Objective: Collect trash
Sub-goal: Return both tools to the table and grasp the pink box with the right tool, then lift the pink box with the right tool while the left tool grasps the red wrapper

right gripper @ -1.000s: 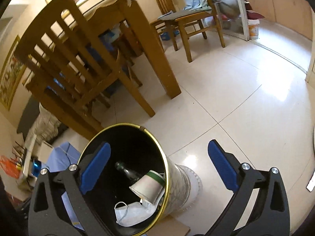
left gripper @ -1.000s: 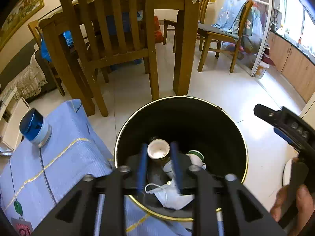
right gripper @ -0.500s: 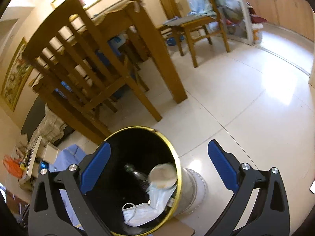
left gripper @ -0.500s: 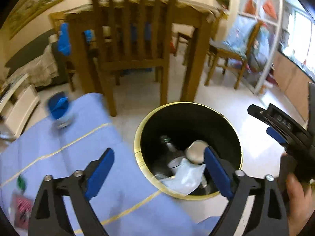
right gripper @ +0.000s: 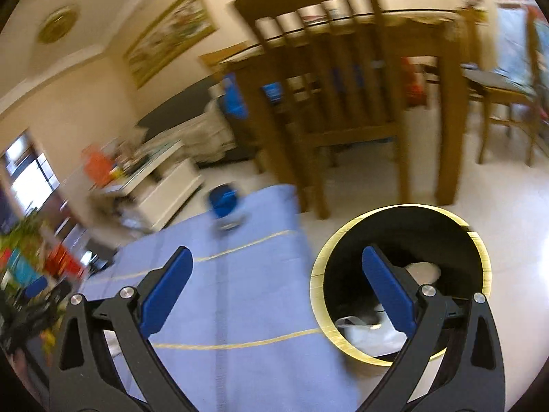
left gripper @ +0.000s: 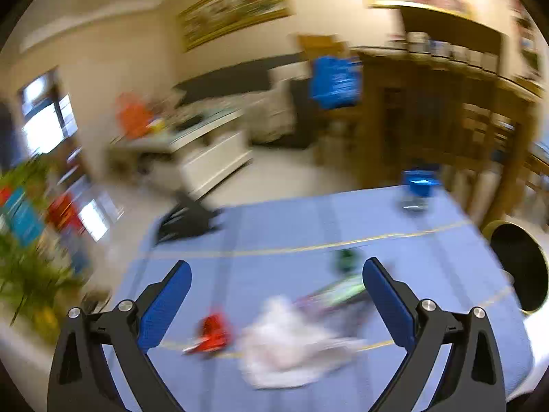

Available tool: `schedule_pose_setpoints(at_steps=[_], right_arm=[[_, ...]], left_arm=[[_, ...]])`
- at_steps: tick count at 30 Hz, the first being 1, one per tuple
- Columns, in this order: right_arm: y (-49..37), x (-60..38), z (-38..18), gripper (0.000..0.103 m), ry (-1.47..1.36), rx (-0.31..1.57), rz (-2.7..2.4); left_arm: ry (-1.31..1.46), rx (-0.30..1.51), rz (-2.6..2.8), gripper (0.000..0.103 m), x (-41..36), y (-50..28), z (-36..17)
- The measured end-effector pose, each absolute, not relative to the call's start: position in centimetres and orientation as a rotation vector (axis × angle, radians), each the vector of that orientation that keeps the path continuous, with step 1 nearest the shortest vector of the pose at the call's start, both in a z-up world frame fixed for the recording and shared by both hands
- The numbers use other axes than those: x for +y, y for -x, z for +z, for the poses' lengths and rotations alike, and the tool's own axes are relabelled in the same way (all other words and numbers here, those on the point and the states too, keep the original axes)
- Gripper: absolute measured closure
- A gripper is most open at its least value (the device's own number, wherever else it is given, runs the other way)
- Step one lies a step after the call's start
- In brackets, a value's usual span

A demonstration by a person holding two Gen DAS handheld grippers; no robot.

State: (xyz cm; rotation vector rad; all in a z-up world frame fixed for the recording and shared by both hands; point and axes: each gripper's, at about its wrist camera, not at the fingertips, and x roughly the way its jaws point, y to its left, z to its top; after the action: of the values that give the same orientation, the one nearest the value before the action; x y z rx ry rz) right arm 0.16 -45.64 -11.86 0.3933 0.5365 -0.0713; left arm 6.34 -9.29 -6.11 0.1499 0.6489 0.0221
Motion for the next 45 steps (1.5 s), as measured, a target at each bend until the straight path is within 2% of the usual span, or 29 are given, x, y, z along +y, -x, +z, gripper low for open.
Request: schedule_pose_setpoints(at_steps=[8, 13, 17, 25, 28, 31, 34, 36, 40, 41, 43, 45], right_arm=[[-2.8, -33.2, -12.7, 0.006, -0.165, 0.654, 0.138], [-4.4, -35.6, -15.1, 0.006, -0.361, 0.748, 0.166], [-5.9, -37.9, -16.5, 0.013, -0.453, 0.823, 0.16], [-11.4, -26.2, -16.5, 0.016, -0.374, 0.972, 0.302], [-12.4, -25.1, -17.0, 0.013, -0.428, 1.012, 0.204], [-12.9, -24.6, -17.1, 0.015, -0.438, 1.024, 0.148], [-13.1, -24.4, -16.9, 0.036, -0.435, 1.018, 0.122], [-13.4, -24.6, -17.3, 0.061, -0.485, 1.038, 0.134], [-13.9, -24.3, -17.5, 0.063, -0.469, 1.057, 0.143], [-13.8, -24.2, -17.3, 0.066, -0.452, 1.054, 0.139], [-13.2, -24.3, -16.8, 0.075, -0.422, 1.045, 0.133], [-12.1, -24.9, -16.3, 0.096, -0.409, 1.027, 0.139]], left_arm=[[-0.011, 0.691, 0.137, 0.006, -1.0, -5.7, -7.1], [-0.033, 0.656, 0.098, 0.006, 1.1, -4.4, -7.2], [-0.065, 0.625, 0.091, 0.006, 3.4, -4.0, -7.7], [-0.04, 0.618, 0.059, 0.006, 7.3, -3.7, -9.6], [-0.035, 0.6, 0.061, 0.006, 8.6, -3.4, -9.5], [-0.022, 0.6, 0.061, 0.006, 9.8, -3.5, -9.9], [0.002, 0.611, 0.054, 0.006, 10.6, -3.7, -10.5], [0.014, 0.616, 0.051, 0.006, 11.0, -3.7, -10.8], [0.019, 0.616, 0.036, 0.006, 10.6, -3.5, -11.2], [0.013, 0.615, 0.028, 0.006, 10.4, -3.4, -11.1], [-0.01, 0.613, 0.007, 0.006, 9.7, -3.3, -11.0], [-0.018, 0.612, -0.041, 0.006, 9.2, -3.3, -11.0]])
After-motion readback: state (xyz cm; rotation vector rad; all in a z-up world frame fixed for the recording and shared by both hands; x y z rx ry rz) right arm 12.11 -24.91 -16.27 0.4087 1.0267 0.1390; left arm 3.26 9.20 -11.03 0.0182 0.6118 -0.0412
